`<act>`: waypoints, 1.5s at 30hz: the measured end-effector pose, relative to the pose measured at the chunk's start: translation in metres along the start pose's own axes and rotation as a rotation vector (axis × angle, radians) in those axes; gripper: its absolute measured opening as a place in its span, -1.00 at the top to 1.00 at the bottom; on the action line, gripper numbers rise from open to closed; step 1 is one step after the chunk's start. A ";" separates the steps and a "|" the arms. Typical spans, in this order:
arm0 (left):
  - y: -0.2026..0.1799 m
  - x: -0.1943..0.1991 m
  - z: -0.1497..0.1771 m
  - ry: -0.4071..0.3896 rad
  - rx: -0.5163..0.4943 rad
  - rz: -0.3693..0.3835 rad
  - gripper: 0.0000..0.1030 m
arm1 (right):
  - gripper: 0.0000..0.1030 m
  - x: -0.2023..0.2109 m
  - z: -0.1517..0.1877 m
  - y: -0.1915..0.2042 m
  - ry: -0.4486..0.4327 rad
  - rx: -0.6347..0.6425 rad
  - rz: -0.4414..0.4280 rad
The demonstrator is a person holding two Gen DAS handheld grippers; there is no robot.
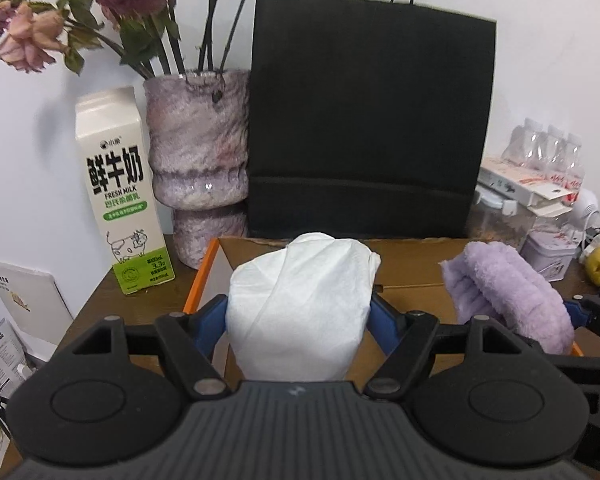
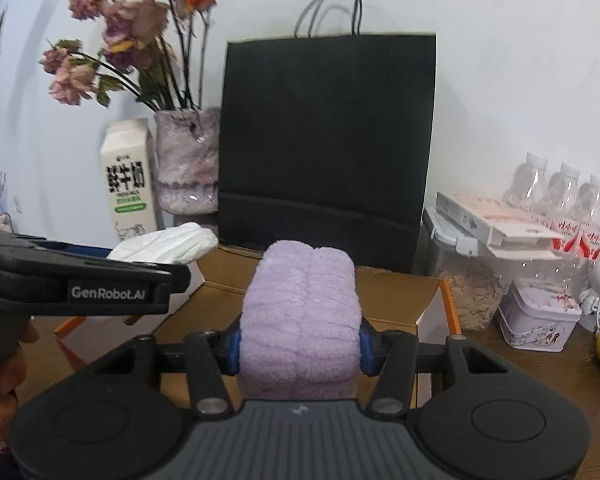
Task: Organize objects
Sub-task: 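Lower both items into the cardboard box and open both grippers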
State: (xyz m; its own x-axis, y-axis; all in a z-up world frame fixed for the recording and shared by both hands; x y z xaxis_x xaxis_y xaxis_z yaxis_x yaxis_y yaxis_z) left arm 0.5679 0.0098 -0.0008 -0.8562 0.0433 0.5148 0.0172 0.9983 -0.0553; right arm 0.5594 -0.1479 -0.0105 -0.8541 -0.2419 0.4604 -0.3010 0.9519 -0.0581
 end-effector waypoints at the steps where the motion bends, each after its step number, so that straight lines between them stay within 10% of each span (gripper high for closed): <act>1: 0.001 -0.004 0.001 0.007 0.000 -0.003 -0.45 | 0.02 -0.005 0.001 -0.001 0.009 -0.002 0.003; 10: 0.002 -0.029 0.007 0.050 0.002 -0.002 -0.46 | 0.02 -0.029 0.008 -0.001 0.055 -0.008 0.015; 13: 0.003 -0.029 0.007 0.049 0.010 -0.008 -0.75 | -0.01 -0.032 0.010 -0.001 0.065 -0.006 0.020; 18: 0.006 -0.025 0.004 0.025 0.015 -0.022 -1.00 | -0.94 -0.032 0.011 -0.003 0.066 -0.007 0.042; 45: 0.005 0.053 -0.004 -0.088 0.027 0.041 -1.00 | -1.00 0.030 -0.010 -0.003 -0.051 -0.016 0.016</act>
State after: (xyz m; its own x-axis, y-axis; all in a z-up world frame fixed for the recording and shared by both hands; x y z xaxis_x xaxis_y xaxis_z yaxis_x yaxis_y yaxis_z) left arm 0.5246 0.0169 0.0297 -0.8973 0.0794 0.4342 0.0402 0.9943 -0.0987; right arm 0.5389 -0.1565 0.0124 -0.8795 -0.2352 0.4136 -0.2802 0.9586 -0.0505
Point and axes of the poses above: each gripper's, at about its wrist camera, not at the fingertips, and x roughly against the way its jaws point, y to its left, z to its underside, the point moved 8 cm from there along -x, roughly the way its jaws point, and after that the axes turned 6 degrees about z, right-handed, at the moved point
